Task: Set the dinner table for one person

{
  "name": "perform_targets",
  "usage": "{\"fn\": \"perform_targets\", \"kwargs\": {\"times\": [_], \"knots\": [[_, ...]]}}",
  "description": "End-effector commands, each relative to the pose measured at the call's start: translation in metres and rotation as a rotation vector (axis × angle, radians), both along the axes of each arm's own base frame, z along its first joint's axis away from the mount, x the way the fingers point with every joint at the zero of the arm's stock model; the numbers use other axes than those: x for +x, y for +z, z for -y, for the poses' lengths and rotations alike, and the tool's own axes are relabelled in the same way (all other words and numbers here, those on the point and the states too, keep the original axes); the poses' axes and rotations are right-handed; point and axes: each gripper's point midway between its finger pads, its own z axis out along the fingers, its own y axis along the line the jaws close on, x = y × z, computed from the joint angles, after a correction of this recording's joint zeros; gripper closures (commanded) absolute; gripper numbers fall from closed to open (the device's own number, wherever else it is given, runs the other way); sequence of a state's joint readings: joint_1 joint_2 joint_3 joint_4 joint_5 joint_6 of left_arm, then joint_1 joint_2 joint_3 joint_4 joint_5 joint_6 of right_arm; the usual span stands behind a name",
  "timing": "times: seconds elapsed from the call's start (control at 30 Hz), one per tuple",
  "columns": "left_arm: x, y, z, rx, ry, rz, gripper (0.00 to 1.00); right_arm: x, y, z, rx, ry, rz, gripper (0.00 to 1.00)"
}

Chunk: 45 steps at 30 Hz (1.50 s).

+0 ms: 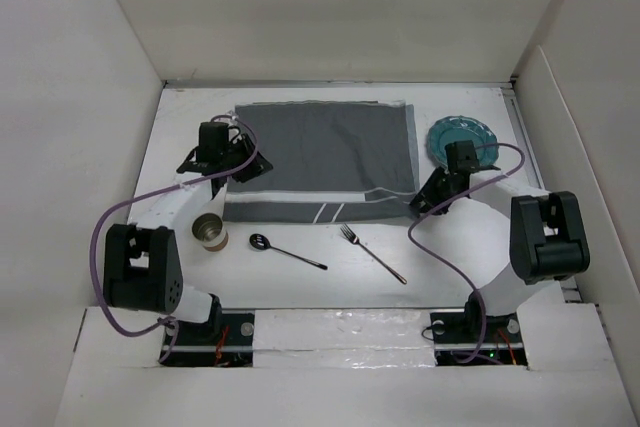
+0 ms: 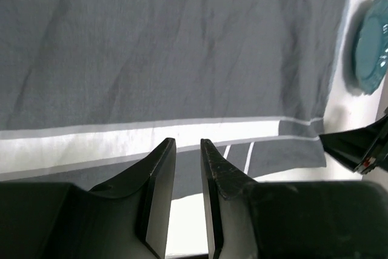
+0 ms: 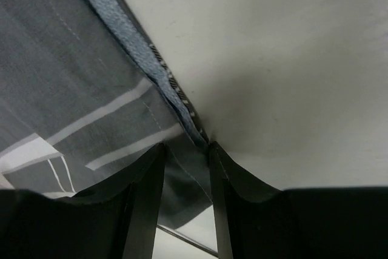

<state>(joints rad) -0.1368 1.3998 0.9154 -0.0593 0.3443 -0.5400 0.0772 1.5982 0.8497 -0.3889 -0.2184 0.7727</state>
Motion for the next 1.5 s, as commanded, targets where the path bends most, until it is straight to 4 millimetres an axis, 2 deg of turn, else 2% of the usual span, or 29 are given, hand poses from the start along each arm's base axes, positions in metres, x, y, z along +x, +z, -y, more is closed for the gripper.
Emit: {"fn": "perform_targets", "kwargs": {"times": [0.0,0.07,0.1,0.17,0.2,0.23,0.27,0.4,0.43,0.5,0.53,0.63,0.67,0.73,0.77,0.8,0.83,0.9,0.93,1.0,1.07,1.17,1.33,1.47], "knots": [[-0.001,0.0,0.013,-0.042,-0.058,-0.017,0.79,0.012,0.004,-0.002,-0.029,-0.005,0.012,0.6],[-0.003,-0.012,0.013,-0.046,-0.053,-0.053,0.77,0.016,0.006,-0.003,-0.031,0.011,-0.001,0.63],[-0.003,-0.019,0.013,-0.045,-0.05,-0.074,0.77,0.015,0.0,-0.003,-0.036,0.02,-0.029,0.65],[-0.003,-0.025,0.014,-0.053,-0.044,-0.098,0.76,0.013,-0.003,-0.004,-0.039,0.042,-0.055,0.82],[-0.003,-0.03,0.013,-0.05,-0.04,-0.112,0.76,0.017,-0.002,0.001,-0.069,0.027,-0.051,0.89],[-0.002,-0.033,0.012,-0.046,-0.032,-0.117,0.76,0.018,-0.002,0.009,-0.088,0.003,-0.055,1.0],[-0.002,-0.037,0.011,-0.039,-0.021,-0.125,0.75,0.019,0.0,0.013,-0.108,-0.008,-0.048,1.0],[-0.006,-0.058,0.001,0.012,0.016,-0.181,0.75,0.028,0.015,0.031,-0.21,-0.03,-0.007,1.0],[-0.006,-0.061,-0.002,0.028,0.025,-0.19,0.75,0.028,0.017,0.037,-0.25,-0.026,-0.012,0.96],[-0.008,-0.065,-0.006,0.047,0.037,-0.205,0.75,0.027,0.018,0.039,-0.262,-0.019,-0.015,0.77],[-0.009,-0.067,-0.008,0.057,0.047,-0.206,0.75,0.025,0.016,0.04,-0.252,-0.017,-0.023,0.62],[-0.005,-0.053,-0.008,0.053,0.052,-0.167,0.75,0.025,0.021,0.042,-0.199,-0.022,0.003,0.42],[-0.004,-0.045,-0.009,0.053,0.053,-0.148,0.75,0.028,0.031,0.045,-0.186,-0.032,0.035,0.4],[0.002,-0.03,-0.01,0.063,0.055,-0.114,0.74,0.039,0.045,0.059,-0.162,-0.072,0.092,0.36],[0.008,-0.01,-0.011,0.068,0.055,-0.063,0.74,0.051,0.065,0.072,-0.142,-0.111,0.158,0.36],[0.009,-0.009,-0.011,0.068,0.055,-0.063,0.74,0.051,0.065,0.072,-0.142,-0.112,0.159,0.36],[0.011,0.002,-0.011,0.066,0.051,-0.031,0.75,0.056,0.07,0.089,-0.135,-0.172,0.173,0.37],[0.016,0.022,-0.007,0.05,0.032,0.019,0.79,0.065,0.074,0.107,-0.108,-0.245,0.208,0.38],[0.016,0.029,-0.005,0.046,0.015,0.037,0.81,0.068,0.075,0.125,-0.079,-0.335,0.214,0.38],[0.018,0.051,0.001,0.023,-0.015,0.094,0.86,0.074,0.066,0.134,0.005,-0.399,0.234,0.38],[0.016,0.064,0.004,0.011,-0.034,0.133,0.89,0.077,0.058,0.152,0.067,-0.509,0.224,0.38],[0.012,0.076,0.007,0.001,-0.064,0.172,0.9,0.091,0.044,0.158,0.154,-0.568,0.226,0.37],[0.004,0.07,0.004,0.016,-0.064,0.162,0.88,0.115,0.035,0.165,0.203,-0.626,0.208,0.37],[0.001,0.072,0.002,0.021,-0.057,0.169,0.87,0.12,0.019,0.159,0.231,-0.679,0.131,0.38]]}}
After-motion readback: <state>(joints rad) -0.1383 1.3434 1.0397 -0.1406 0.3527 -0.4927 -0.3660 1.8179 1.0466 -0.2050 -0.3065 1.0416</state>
